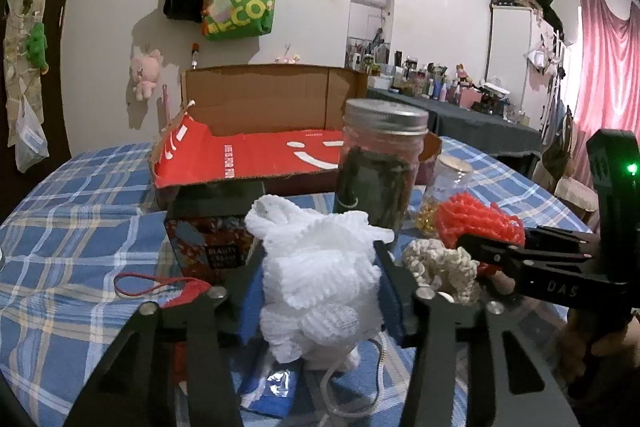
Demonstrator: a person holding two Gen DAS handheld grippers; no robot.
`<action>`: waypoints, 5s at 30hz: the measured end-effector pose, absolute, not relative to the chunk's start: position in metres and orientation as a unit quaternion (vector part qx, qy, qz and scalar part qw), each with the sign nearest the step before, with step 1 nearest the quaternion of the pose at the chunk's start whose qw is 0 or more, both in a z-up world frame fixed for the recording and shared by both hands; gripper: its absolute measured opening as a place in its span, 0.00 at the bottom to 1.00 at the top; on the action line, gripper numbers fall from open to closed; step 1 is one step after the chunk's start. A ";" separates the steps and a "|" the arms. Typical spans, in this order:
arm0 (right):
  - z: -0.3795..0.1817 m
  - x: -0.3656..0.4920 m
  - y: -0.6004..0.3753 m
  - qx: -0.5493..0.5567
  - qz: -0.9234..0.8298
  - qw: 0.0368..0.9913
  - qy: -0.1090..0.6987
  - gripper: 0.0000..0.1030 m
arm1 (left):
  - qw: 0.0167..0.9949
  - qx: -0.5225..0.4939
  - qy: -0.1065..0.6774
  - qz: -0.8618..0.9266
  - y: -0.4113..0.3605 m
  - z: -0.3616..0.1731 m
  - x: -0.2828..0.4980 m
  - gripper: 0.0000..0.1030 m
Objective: Organize soft objects
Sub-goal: 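Grasp the white mesh bath puff with the left tool while the right tool grasps the orange-red mesh sponge, then carry the bath puff and sponge into the red box and open both tools, then lift both tools out of the box and return toward the table items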
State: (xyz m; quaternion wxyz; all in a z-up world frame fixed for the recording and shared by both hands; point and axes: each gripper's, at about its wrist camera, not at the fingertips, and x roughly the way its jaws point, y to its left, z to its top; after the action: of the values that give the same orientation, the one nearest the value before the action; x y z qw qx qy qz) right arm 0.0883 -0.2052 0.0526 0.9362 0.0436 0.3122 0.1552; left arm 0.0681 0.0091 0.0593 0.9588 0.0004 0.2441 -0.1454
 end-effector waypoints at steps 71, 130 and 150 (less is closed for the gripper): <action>0.199 0.256 -0.176 -0.082 0.233 0.930 0.271 0.39 | 0.955 0.066 0.202 -0.209 0.020 0.198 0.206 0.29; 0.085 0.503 -0.144 -0.026 0.129 0.838 0.530 0.53 | 0.906 0.066 0.399 -0.127 0.006 0.104 0.438 0.75; 0.101 0.500 -0.155 -0.027 0.111 0.853 0.510 0.66 | 0.918 0.059 0.383 -0.087 0.021 0.111 0.436 0.98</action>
State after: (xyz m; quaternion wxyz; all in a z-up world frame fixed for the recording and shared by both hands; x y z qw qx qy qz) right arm 0.5004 -0.1546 0.1011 0.8528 -0.0266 0.5097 0.1110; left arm 0.4357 0.0206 0.1113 0.9179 0.0587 0.3827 -0.0873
